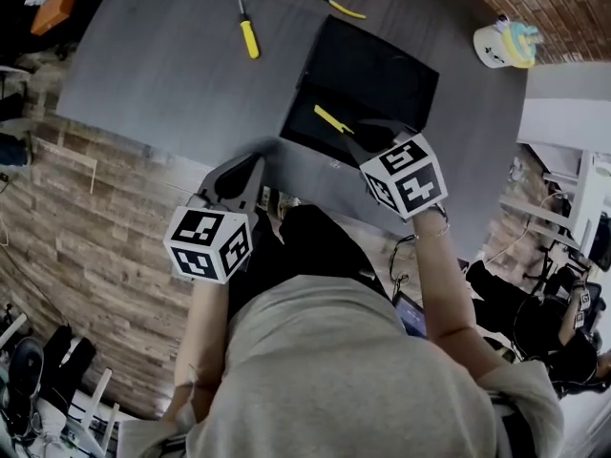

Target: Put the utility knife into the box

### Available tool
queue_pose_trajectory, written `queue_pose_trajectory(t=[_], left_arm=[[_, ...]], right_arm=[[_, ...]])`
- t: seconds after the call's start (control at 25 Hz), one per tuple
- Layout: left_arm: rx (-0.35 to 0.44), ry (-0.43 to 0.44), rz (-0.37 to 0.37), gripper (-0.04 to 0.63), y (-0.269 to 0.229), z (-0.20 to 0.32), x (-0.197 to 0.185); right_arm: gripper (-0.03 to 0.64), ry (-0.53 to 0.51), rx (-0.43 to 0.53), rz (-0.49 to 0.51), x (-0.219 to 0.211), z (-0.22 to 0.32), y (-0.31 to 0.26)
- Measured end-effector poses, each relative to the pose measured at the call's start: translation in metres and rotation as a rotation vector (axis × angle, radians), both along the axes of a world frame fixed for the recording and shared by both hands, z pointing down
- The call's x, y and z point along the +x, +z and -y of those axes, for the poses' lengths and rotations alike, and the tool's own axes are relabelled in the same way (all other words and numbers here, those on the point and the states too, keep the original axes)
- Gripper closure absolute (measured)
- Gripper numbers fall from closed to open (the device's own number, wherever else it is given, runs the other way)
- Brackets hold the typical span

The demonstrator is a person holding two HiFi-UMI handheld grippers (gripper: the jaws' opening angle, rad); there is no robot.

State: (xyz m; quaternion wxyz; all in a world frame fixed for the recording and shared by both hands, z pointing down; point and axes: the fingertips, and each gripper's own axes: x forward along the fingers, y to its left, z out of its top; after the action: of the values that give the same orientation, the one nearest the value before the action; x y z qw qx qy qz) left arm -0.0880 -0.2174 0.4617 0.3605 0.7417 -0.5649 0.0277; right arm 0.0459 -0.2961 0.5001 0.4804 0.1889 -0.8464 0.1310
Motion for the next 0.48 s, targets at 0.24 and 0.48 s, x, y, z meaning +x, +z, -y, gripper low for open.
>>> queue_pose_trajectory(t=[0.24,0.48], left_arm=[[0.057,0.098,0.037,0.571,-0.021,0.016,0.008],[0.135,0.157,0.071,0.571,-0.05,0.032,0.01]], right_arm=[[0.534,0.088,0.038,0.172,-0.009,-0.005,-0.042],[0.545,0.17,0.114,0.368,-0.015,-0.007,-0.088]])
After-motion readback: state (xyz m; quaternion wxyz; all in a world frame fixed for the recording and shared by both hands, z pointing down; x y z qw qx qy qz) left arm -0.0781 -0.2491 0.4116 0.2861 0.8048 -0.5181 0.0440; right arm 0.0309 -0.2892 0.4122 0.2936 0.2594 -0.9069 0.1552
